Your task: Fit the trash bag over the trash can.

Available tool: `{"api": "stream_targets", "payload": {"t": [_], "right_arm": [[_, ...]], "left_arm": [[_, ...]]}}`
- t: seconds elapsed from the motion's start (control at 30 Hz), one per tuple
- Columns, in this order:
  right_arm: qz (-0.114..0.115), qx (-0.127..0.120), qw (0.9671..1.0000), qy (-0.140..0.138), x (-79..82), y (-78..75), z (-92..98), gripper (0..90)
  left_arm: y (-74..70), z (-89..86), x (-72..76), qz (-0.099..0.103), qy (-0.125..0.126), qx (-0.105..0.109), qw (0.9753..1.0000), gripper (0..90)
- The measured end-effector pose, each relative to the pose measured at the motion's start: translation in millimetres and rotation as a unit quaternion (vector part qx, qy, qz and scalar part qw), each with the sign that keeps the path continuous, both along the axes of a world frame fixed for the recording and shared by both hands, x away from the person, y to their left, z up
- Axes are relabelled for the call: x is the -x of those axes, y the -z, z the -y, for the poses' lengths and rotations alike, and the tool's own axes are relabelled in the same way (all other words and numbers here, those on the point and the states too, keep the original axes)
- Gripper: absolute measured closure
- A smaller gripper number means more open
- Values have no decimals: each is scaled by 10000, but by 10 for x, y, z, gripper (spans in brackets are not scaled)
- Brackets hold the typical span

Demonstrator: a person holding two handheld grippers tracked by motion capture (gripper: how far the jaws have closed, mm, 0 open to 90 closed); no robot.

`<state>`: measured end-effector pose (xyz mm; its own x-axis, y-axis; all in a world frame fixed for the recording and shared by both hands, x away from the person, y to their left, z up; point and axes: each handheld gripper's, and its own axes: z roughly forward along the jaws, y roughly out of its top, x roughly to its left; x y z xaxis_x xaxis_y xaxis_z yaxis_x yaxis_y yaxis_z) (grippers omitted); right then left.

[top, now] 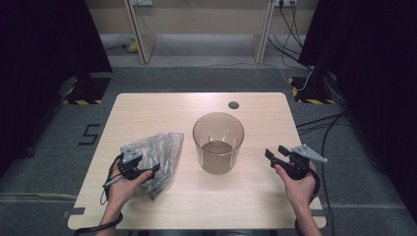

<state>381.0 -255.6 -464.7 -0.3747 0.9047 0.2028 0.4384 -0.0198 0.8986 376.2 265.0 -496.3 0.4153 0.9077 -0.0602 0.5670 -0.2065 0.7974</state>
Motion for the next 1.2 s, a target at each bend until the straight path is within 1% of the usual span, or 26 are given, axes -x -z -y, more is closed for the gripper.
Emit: {"api": "stream_targets", "payload": {"t": [0.07, 0.13, 0.17, 0.23, 0.3, 0.33, 0.4, 0.47, 0.53, 0.6, 0.67, 0.73, 0.87, 0.93, 0.97, 1.03, 1.1, 1.17, 1.2], "right_arm": [[7, 12, 10000, -7, 5, -3, -10, 383], [-13, 7, 10000, -27, 4, 2, -24, 383], [-12, 10, 10000, -39, 3, 4, -31, 383], [-7, 27, 10000, -66, 3, 8, -44, 383], [-27, 22, 10000, -91, 3, 12, -56, 383], [-35, 17, 9999, -100, 2, 15, -59, 383], [-50, 13, 9999, -126, 1, 22, -63, 383], [-52, 8, 9999, -136, 3, 29, -62, 382], [-66, 12, 9999, -148, 5, 33, -62, 383], [-74, 26, 9998, -167, 2, 39, -67, 382], [-76, 23, 9998, -193, 3, 43, -74, 382], [-84, 15, 9998, -205, 5, 45, -79, 382], [-125, 15, 9997, -201, 4, 67, -83, 382], [-145, 18, 9997, -214, 5, 81, -85, 381], [-165, 14, 9996, -220, 4, 91, -86, 381], [-173, 10, 9996, -226, 2, 95, -86, 381], [-187, 6, 9996, -231, -2, 107, -90, 381], [-191, 10, 9996, -231, -2, 109, -91, 381], [-195, 12, 9995, -234, -1, 111, -92, 381]], "left_arm": [[40, -2, -64, -21, -25, -110, 9999, 171], [68, 23, -136, -97, -12, -195, 9998, 178], [76, 42, -171, -145, 27, -256, 9996, 178], [101, 77, -247, -273, 67, -283, 9992, 180], [128, 103, -304, -367, 59, -429, 9984, 208], [143, 112, -324, -428, 63, -446, 9981, 239], [179, 127, -348, -579, 92, -439, 9973, 272], [191, 134, -351, -536, 38, -429, 9976, 308], [182, 138, -357, -549, 25, -436, 9975, 349], [186, 144, -356, -496, -2, -416, 9979, 396], [195, 154, -346, -410, 34, -374, 9985, 478], [190, 170, -337, -400, 46, -360, 9985, 568], [188, 185, -336, -411, -21, -287, 9987, 754], [191, 185, -331, -447, -15, -184, 9988, 824], [195, 187, -329, -452, -3, -141, 9989, 882], [196, 187, -326, -440, 3, -122, 9990, 891], [198, 182, -320, -437, -6, -42, 9990, 897], [173, 175, -305, -333, -63, 103, 9994, 897], [137, 174, -292, -212, -87, 169, 9996, 898]]}}
